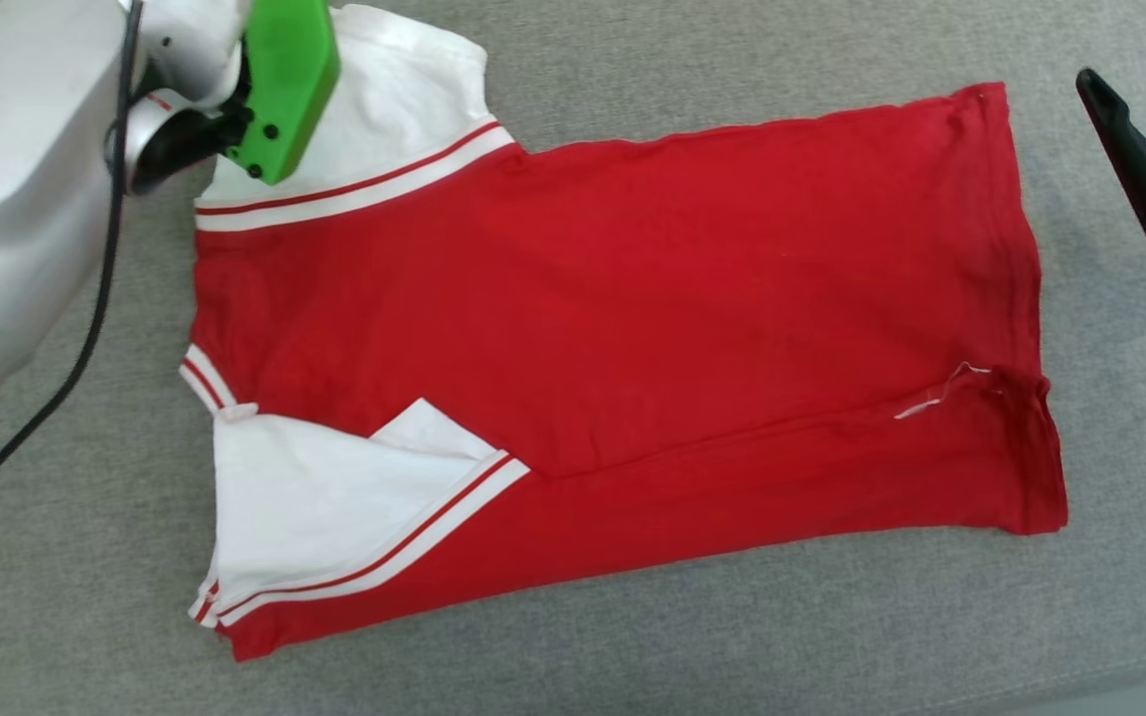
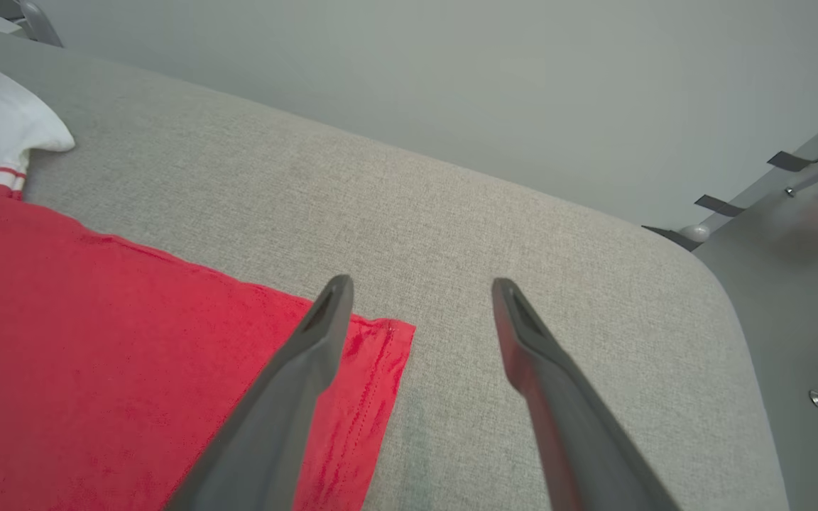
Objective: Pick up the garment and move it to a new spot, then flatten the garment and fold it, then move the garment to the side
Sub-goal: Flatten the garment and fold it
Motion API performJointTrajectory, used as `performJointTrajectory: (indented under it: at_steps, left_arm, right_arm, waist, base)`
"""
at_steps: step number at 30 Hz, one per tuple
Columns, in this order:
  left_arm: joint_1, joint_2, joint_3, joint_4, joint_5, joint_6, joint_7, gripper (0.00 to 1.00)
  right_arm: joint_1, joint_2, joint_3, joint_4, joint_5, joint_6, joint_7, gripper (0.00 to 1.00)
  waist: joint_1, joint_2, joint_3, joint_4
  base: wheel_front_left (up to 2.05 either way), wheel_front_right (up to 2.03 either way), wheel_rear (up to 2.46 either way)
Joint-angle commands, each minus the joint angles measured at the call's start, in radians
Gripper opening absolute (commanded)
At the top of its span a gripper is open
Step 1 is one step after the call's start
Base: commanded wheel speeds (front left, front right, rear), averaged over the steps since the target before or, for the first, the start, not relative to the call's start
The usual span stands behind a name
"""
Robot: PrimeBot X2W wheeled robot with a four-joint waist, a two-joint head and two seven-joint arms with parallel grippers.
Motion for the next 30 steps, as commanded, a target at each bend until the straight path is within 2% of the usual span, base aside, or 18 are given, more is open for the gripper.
performJointTrajectory:
  at_steps: [1,4,7,8,11,16,22,24,25,30]
  left_arm:
    - [0.021,-0.005,-0.004,-0.015,0.006,-0.002,-0.014,0.0]
    - [0.02,-0.008,-0.008,-0.051,0.018,-0.002,-0.035,0.0]
    - [0.013,-0.013,-0.011,-0.076,0.03,-0.002,-0.048,0.0]
    - [0.0,-0.023,-0.012,-0.094,0.039,-0.002,-0.061,0.0]
    - [-0.013,-0.033,-0.013,-0.103,0.043,-0.002,-0.075,0.0]
    - [-0.033,-0.043,-0.015,-0.112,0.054,-0.002,-0.091,0.0]
    - [-0.031,-0.043,-0.016,-0.111,0.061,-0.002,-0.107,0.0]
    - [-0.025,-0.038,-0.017,-0.108,0.062,-0.002,-0.111,0.0]
    - [-0.021,-0.034,-0.017,-0.106,0.062,-0.002,-0.113,0.0]
    - [0.0,-0.011,-0.017,-0.098,0.053,-0.002,-0.132,0.0]
  right_arm:
    - [-0.036,-0.033,0.031,0.015,0.05,-0.001,0.069,1.0]
    - [-0.111,-0.111,0.106,0.057,0.178,-0.001,0.264,1.0]
    - [-0.181,-0.143,0.153,0.112,0.234,-0.001,0.389,1.0]
    - [-0.241,-0.147,0.2,0.179,0.258,-0.001,0.488,1.0]
    - [-0.286,-0.129,0.236,0.231,0.255,-0.001,0.522,1.0]
    - [-0.328,-0.079,0.29,0.335,0.231,-0.001,0.51,1.0]
    - [-0.269,-0.049,0.419,0.426,0.239,-0.001,0.499,1.0]
    - [-0.261,-0.053,0.437,0.438,0.258,-0.001,0.478,0.22]
    - [-0.263,-0.057,0.44,0.445,0.265,-0.001,0.46,0.0]
    - [-0.287,-0.071,0.439,0.46,0.278,-0.001,0.358,0.0]
  waist:
    - [-0.0001,-0.0001,-0.018,0.032]
    - [-0.0001,-0.0001,-0.013,0.053]
    - [-0.0001,-0.0001,0.0,0.072]
    - [-0.0001,-0.0001,0.018,0.097]
    - [-0.0001,-0.0001,0.036,0.116]
    - [-0.0001,-0.0001,0.067,0.139]
    - [-0.0001,-0.0001,0.075,0.149]
    - [-0.0001,-0.0001,0.068,0.147]
    - [-0.0001,-0.0001,0.062,0.143]
    - [-0.0001,-0.0001,0.023,0.128]
  base:
    - [0.0,0.0,0.0]
    - [0.0,0.0,0.0]
    - [0.0,0.0,0.0]
    - [0.0,0.0,0.0]
    - [0.0,0.0,0.0]
    - [0.0,0.0,0.0]
    - [0.0,0.0,0.0]
    - [0.0,0.0,0.0]
    - [0.0,0.0,0.0]
    - [0.0,0.0,0.0]
